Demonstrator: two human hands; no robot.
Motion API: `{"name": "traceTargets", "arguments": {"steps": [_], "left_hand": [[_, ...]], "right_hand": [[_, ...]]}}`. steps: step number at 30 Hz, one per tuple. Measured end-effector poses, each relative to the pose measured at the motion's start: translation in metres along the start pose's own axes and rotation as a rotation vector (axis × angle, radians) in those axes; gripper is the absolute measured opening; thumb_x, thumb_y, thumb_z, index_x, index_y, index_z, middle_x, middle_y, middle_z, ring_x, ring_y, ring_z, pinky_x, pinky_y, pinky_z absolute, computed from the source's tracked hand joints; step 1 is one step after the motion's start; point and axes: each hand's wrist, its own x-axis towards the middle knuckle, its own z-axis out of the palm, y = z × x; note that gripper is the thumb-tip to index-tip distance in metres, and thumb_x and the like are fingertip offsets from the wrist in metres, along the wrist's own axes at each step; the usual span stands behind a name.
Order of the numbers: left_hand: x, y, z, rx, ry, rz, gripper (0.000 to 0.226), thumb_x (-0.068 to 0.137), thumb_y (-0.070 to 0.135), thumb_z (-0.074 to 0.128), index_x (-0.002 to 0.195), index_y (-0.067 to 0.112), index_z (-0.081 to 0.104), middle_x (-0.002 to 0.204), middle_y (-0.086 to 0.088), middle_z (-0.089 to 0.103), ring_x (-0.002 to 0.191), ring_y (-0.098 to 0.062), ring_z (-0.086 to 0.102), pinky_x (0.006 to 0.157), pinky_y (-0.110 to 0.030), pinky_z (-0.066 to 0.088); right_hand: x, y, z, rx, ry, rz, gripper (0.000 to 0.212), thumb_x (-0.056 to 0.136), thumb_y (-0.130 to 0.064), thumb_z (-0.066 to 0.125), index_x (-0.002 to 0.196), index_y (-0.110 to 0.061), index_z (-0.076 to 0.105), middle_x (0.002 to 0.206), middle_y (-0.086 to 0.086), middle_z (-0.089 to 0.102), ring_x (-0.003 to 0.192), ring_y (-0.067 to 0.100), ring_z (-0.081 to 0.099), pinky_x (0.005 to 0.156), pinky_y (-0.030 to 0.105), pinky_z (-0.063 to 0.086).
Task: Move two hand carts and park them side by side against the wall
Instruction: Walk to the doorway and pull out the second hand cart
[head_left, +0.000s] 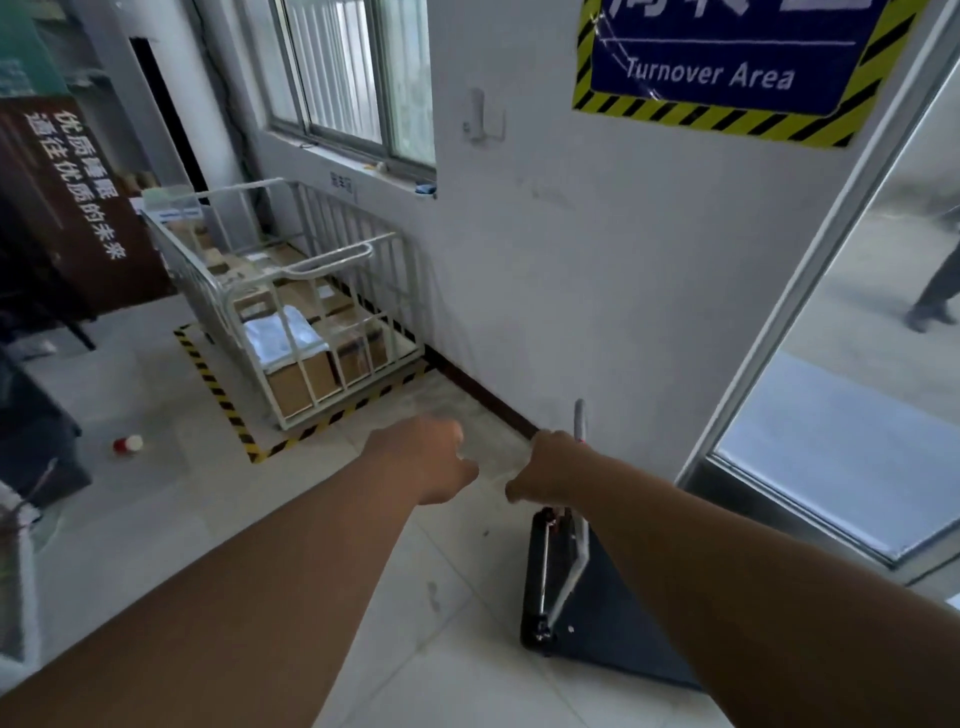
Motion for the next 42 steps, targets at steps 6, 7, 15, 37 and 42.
{"name": "traceTargets", "arguments": {"steps": [6,7,15,37,42], "left_hand": [[0.087,-0.034,-0.060,0.047,0.015,0.062,0.056,0.097,0.053,0.056,0.146,0.025,0.059,0.144,-0.005,0.062,0.124,-0.026,0.061,0.102,-0.044,0.054],[0.102,-0.039,-0.070,0.053,0.012,0.074,0.054,0.097,0.052,0.056,0.143,0.025,0.060,0.140,-0.005,0.063,0.120,-0.025,0.062,0.099,-0.043,0.055],[0.228,-0.078,-0.130,0.119,0.042,0.264,0.048,0.096,0.052,0.064,0.134,0.023,0.064,0.138,-0.004,0.066,0.120,-0.026,0.064,0.099,-0.039,0.053],[0.378,-0.010,-0.189,0.302,-0.075,0.830,0.066,0.100,0.055,0.057,0.159,0.029,0.045,0.160,-0.004,0.051,0.138,-0.029,0.054,0.113,-0.049,0.047],[0.391,0.035,-0.188,0.340,-0.088,0.910,0.064,0.098,0.053,0.058,0.157,0.029,0.048,0.156,-0.004,0.055,0.135,-0.030,0.057,0.111,-0.049,0.048]], "right_hand": [[0.074,-0.035,-0.044,0.069,0.044,0.088,0.088,0.073,-0.049,0.081,0.142,-0.007,0.048,0.141,0.015,0.053,0.136,0.035,0.050,0.115,0.043,0.038],[0.084,-0.038,-0.050,0.084,0.056,0.109,0.088,0.074,-0.049,0.081,0.143,-0.007,0.046,0.143,0.015,0.052,0.135,0.036,0.050,0.110,0.041,0.042],[0.149,-0.059,-0.084,0.187,0.166,0.317,0.089,0.078,-0.047,0.079,0.149,-0.007,0.042,0.146,0.016,0.050,0.133,0.036,0.052,0.096,0.037,0.050],[0.211,-0.087,-0.142,0.438,0.388,0.825,0.085,0.076,-0.048,0.083,0.144,-0.010,0.049,0.139,0.013,0.057,0.120,0.034,0.059,0.098,0.041,0.053],[0.219,-0.064,-0.156,0.501,0.401,0.895,0.090,0.075,-0.047,0.084,0.149,-0.011,0.047,0.144,0.015,0.055,0.128,0.036,0.057,0.104,0.044,0.051]]}}
